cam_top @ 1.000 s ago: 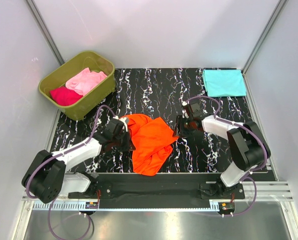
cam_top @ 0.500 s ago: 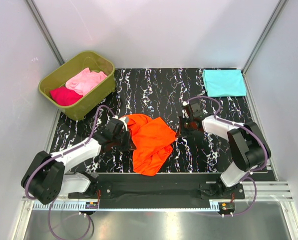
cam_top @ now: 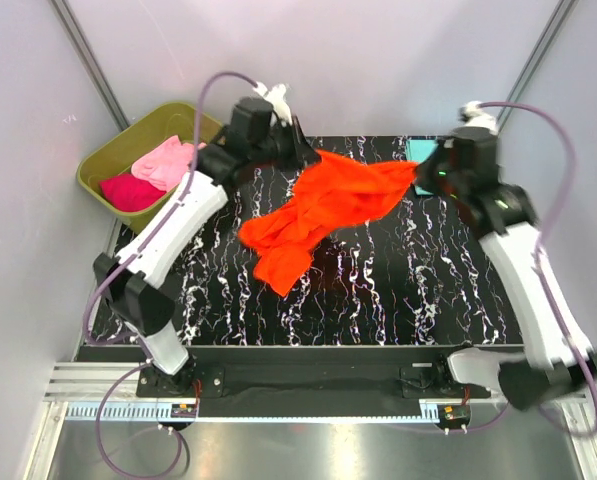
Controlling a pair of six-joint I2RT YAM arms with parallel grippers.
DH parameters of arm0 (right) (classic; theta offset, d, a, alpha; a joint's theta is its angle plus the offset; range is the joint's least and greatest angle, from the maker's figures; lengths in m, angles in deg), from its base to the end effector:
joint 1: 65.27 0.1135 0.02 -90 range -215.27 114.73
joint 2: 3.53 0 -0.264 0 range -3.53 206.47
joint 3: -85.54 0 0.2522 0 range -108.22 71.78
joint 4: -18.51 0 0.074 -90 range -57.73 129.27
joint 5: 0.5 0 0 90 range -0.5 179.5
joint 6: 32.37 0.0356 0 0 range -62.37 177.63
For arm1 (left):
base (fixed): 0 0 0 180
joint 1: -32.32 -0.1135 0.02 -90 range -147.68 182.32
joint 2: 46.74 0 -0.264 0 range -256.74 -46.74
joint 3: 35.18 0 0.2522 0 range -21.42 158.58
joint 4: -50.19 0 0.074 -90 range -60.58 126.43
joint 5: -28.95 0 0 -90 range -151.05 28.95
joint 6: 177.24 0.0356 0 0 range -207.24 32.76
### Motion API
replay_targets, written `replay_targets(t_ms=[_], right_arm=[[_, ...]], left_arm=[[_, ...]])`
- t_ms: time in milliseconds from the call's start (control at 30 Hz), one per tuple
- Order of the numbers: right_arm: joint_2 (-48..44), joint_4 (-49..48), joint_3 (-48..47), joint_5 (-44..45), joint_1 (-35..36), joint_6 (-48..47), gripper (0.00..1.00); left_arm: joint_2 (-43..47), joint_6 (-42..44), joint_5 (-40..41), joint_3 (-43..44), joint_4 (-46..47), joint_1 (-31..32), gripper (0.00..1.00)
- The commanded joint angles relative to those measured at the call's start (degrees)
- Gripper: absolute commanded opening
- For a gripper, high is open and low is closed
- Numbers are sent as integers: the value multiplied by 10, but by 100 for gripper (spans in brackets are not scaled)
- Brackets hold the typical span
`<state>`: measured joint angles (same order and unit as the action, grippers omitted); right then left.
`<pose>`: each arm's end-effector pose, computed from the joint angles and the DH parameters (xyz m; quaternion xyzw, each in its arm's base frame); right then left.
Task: Fold and stack the t-shirts
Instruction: Flatten the tshirt out
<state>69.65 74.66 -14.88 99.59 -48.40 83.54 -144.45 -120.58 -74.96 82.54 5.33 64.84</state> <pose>0.2538 0.0704 0.4289 0.1122 0.8517 0.1141 0.4990 0.3250 -0.2174 0.4158 0.0592 0.8369 -0.3762 0.3931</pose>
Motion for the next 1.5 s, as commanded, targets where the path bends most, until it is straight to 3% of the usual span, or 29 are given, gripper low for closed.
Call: replay_targets(t_ms=[0, 200, 300, 400, 500, 600, 700, 833, 1067, 1167, 1200, 1233, 1333, 1467], right_arm=[[-87, 73, -21, 17, 0, 12, 0], [-199, 47, 160, -86, 0, 57, 0], [-248, 10, 292, -172, 1, 88, 0], [-278, -56, 359, -253, 1, 130, 0], [-273, -169, 446, -335, 6, 187, 0], [-240, -280, 510, -340, 21, 237, 0], [-177, -332, 491, -307, 67, 256, 0], [-96, -343, 439, -268, 134, 268, 0], [9, -347, 330, -222, 228, 288, 0], [31, -327, 315, -212, 230, 292, 19], [25, -311, 309, -194, 230, 288, 35], [9, -295, 306, -174, 227, 283, 42], [-20, -261, 304, -138, 179, 257, 55], [-42, -242, 318, -179, 34, 231, 57]], left_arm=[[20, 49, -31, 50, -127, -1, 0], [101, 74, -26, -184, -102, 18, 2], [136, 74, -12, -307, -62, 19, 11], [158, 74, 7, -399, -45, 19, 15], [170, 68, 51, -458, -30, 16, 14], [169, 62, 73, -461, -30, -5, 15], [198, 54, 119, -449, -34, -24, 35], [266, 68, 97, -447, -6, -18, 49], [367, -12, 35, -539, 64, -16, 56], [374, -11, 16, -545, 67, -15, 59], [383, -10, 14, -549, 70, -14, 62], [388, -8, 13, -554, 75, -11, 63], [397, -10, -24, -587, 117, -3, 66], [353, -12, -45, -604, 155, 29, 68]])
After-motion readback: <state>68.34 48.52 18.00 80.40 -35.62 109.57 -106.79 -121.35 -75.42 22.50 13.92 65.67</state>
